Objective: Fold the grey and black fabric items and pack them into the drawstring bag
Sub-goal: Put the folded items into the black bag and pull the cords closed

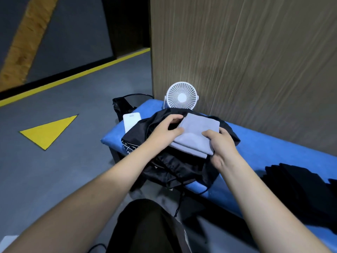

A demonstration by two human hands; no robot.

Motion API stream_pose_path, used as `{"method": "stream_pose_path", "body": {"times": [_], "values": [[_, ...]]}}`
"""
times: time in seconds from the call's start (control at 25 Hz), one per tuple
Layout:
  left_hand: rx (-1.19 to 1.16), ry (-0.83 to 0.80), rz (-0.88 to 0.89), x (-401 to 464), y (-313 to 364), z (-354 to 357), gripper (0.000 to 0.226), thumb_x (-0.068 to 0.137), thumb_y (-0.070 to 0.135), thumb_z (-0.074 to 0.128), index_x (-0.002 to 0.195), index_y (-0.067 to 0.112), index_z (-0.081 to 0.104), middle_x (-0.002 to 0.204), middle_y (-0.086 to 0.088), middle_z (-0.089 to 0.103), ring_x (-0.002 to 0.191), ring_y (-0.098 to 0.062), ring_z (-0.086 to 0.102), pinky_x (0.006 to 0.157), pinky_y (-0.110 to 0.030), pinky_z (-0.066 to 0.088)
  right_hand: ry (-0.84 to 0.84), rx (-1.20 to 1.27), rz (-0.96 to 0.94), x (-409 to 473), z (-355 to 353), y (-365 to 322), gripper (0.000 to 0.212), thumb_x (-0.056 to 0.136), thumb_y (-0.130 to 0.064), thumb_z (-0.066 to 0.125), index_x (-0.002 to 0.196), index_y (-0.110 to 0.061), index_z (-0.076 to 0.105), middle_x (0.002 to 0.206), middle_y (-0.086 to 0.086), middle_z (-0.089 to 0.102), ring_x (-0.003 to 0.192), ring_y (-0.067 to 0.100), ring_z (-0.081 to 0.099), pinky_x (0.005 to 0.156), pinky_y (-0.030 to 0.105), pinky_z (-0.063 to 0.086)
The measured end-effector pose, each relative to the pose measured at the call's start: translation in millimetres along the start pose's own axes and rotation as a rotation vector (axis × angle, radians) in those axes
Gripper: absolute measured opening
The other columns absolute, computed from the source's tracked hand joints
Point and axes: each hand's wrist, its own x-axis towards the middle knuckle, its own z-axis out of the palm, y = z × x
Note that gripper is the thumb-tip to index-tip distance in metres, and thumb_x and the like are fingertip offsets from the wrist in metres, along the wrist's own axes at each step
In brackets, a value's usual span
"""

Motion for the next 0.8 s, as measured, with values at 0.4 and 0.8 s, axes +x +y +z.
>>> {"method": "stream_pose_path", "body": {"times": [0.4,0.8], "values": [[0.127,0.101,0.107,6,-20,-7,0.046,0.09,0.01,0.061,0.131,0.032,0.058,0.136,0.008,0.048,0.116,0.017,0.043,0.092,0.005,0.026,0.011,-0.112,-0.132,31,35,26,0.043,0.088,-0.002,0.058,0.128,-0.015,0.048,0.119,0.008,0.064,0.1,0.02,0.066,0.077,0.033,0.056],[0.388,-0.053,0.084,6,-41,2,0.038,0.093,0.024,0.062,0.127,0.041,0.059,0.14,0.016,0.034,0.12,0.004,0.04,0.088,-0.007,0.031,-0.059,-1.213,-0.235,28,5,16,0.066,0.087,-0.041,0.062,0.139,-0.014,0.031,0.132,0.014,0.051,0.109,0.037,0.058,0.081,0.041,0.049]]}}
